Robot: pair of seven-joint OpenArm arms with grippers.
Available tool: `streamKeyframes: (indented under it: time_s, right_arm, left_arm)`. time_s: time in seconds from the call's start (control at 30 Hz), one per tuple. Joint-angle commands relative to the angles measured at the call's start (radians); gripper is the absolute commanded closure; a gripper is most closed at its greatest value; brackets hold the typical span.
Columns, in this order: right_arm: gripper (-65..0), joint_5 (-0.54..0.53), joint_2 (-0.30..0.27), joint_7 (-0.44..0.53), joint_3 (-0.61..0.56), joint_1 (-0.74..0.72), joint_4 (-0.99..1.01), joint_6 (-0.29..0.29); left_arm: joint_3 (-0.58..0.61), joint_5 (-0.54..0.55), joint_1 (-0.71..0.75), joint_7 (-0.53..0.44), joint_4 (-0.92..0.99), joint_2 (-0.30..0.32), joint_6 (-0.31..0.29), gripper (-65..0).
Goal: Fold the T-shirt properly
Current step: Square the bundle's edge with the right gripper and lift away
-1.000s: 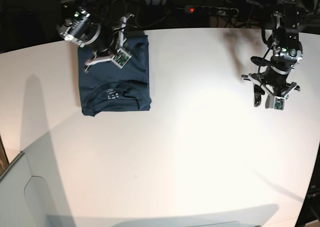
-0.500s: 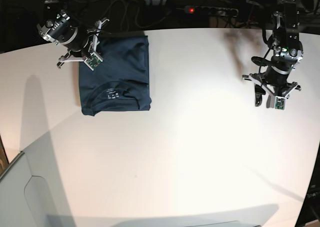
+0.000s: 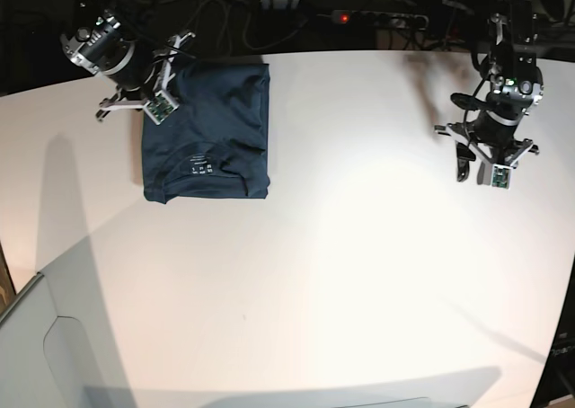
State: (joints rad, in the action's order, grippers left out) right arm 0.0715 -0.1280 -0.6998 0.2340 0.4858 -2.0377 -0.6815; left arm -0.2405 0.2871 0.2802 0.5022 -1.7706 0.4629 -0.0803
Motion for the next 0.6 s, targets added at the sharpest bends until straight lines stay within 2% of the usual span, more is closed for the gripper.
streamKeyframes:
  time_s: [0.0,0.2,0.57]
  right_arm:
    - [-2.0,-0.012,-0.006,0.018,0.018,0.003,-0.024,-0.017]
    - [-2.0,-0.012,-0.006,0.015,0.101,0.012,-0.015,-0.017]
    - [-2.0,-0.012,-0.006,0.024,0.103,-0.022,0.17,-0.017]
  left_arm:
    - [-0.009,0.002,0.003,-0.023,-0.03,0.013,0.006,-20.7]
    - [-0.05,0.004,0.038,-0.023,-0.073,0.004,0.006,-20.7]
    - [-0.086,0.002,0.106,-0.021,-0.12,-0.028,0.006,-20.7]
